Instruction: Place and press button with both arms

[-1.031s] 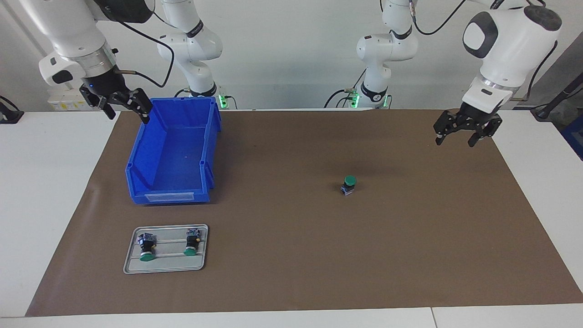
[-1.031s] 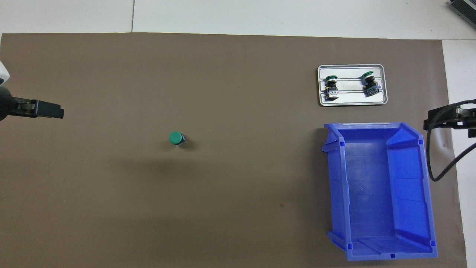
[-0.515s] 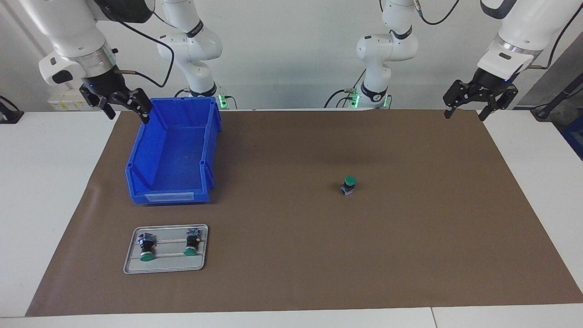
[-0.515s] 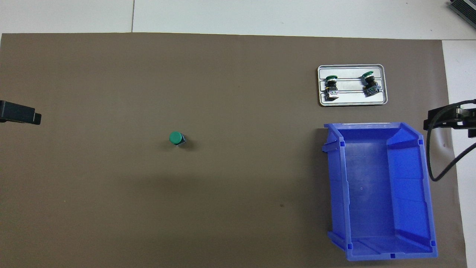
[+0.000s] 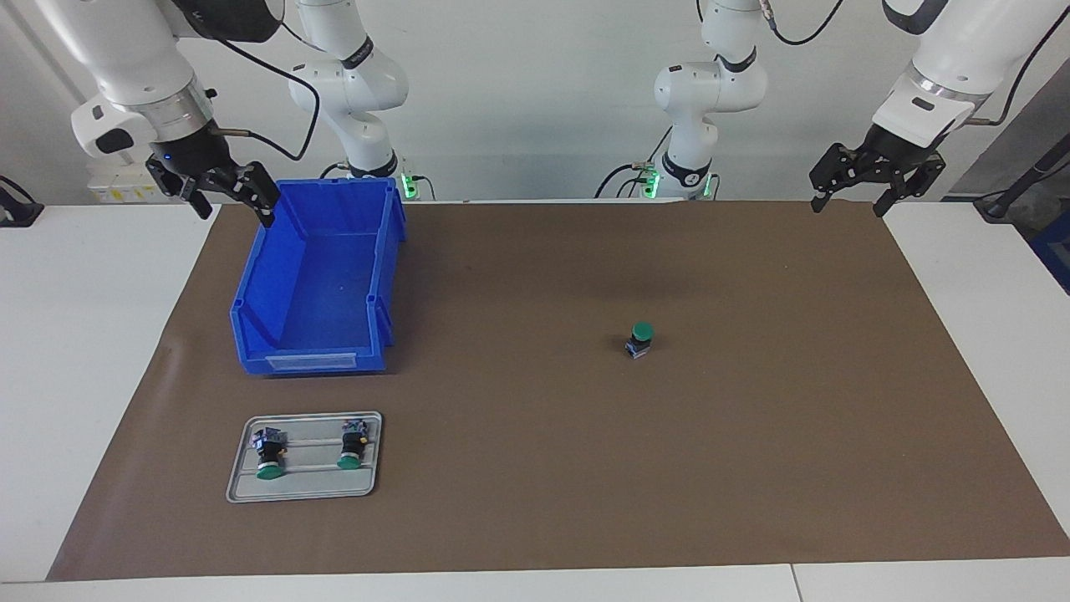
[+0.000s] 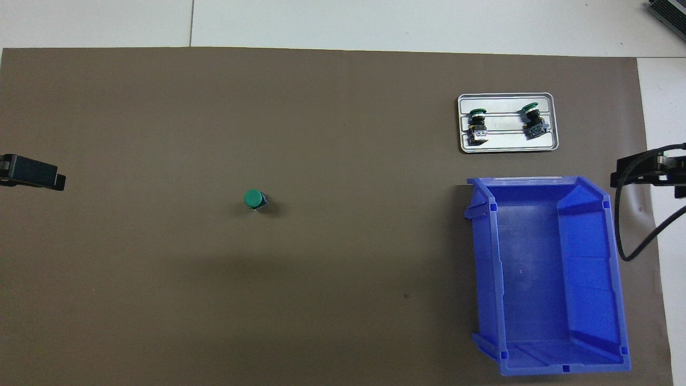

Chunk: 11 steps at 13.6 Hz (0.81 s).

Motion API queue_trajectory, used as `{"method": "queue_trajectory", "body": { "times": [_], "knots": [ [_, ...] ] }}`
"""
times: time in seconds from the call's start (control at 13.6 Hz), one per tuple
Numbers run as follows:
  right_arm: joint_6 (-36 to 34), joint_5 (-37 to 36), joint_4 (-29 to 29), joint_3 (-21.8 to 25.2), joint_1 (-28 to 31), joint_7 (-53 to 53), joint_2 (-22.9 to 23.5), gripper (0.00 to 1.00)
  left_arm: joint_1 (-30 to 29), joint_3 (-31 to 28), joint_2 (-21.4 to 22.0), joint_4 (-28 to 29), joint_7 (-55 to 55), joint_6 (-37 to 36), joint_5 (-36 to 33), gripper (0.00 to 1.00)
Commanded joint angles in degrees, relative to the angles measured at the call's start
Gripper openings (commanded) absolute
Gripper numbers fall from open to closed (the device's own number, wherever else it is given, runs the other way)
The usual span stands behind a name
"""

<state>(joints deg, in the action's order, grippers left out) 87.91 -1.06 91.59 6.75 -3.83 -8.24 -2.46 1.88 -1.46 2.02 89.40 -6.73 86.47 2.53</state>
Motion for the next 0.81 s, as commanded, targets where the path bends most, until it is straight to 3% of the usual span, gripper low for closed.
{"method": "queue_trajectory", "body": {
  "times": [0.0, 0.59, 0.74],
  "knots": [
    [0.4, 0.4, 1.6, -0.3, 0.5, -0.3, -1.4, 1.00, -0.4, 0.3, 1.8, 1.8, 0.9, -0.5, -0.9, 1.00],
    [0.5, 0.4, 1.6, -0.3, 0.5, -0.5, -1.4, 1.00, -0.5, 0.3, 1.8, 1.7, 0.9, -0.4, -0.9, 1.00],
    [3.3, 0.4, 1.7, -0.4, -0.5, -1.0, -1.1, 1.00, -0.4, 0.3, 1.8, 1.8, 0.9, -0.5, -0.9, 1.00]
  ]
}}
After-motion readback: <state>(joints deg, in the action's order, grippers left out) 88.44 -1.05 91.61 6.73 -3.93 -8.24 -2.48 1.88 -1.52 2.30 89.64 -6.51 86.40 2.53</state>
